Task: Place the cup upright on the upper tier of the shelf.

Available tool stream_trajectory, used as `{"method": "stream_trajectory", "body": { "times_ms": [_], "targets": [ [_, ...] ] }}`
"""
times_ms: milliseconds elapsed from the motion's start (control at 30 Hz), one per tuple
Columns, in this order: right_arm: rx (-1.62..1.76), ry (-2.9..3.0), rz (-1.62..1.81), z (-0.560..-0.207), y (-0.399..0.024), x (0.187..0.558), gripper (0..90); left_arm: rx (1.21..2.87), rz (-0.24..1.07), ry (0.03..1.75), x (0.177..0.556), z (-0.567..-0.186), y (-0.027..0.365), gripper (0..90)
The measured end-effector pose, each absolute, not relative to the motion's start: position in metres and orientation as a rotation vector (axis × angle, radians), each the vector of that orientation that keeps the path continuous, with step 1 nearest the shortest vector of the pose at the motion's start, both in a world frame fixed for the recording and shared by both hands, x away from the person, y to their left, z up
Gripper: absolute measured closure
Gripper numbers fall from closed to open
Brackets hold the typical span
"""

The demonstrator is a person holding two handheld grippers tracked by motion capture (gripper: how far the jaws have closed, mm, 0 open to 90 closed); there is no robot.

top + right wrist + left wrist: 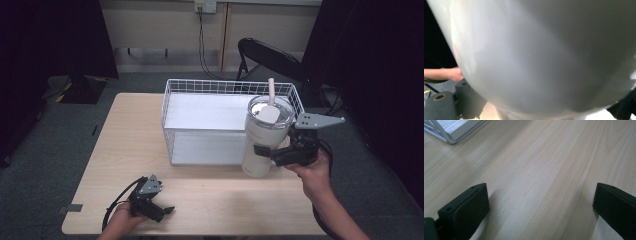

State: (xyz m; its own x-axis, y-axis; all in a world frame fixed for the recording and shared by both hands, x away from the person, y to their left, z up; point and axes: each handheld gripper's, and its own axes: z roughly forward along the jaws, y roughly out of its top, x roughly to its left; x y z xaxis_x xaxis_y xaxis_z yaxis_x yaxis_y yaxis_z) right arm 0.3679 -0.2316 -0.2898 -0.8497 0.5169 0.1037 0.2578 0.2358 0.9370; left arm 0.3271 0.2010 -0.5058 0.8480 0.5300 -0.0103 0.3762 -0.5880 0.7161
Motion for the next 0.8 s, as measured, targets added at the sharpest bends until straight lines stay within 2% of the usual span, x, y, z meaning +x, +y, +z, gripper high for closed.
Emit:
{"method": "stream_trajectory", "body": {
  "times_ms": [800],
  "targets": [
    [0.718,2.291,1.611,-0.237,-0.223,0.388,9.6,2.263,0.265,0.656,0.327,-0.506,0.201,0.0]
  ]
}}
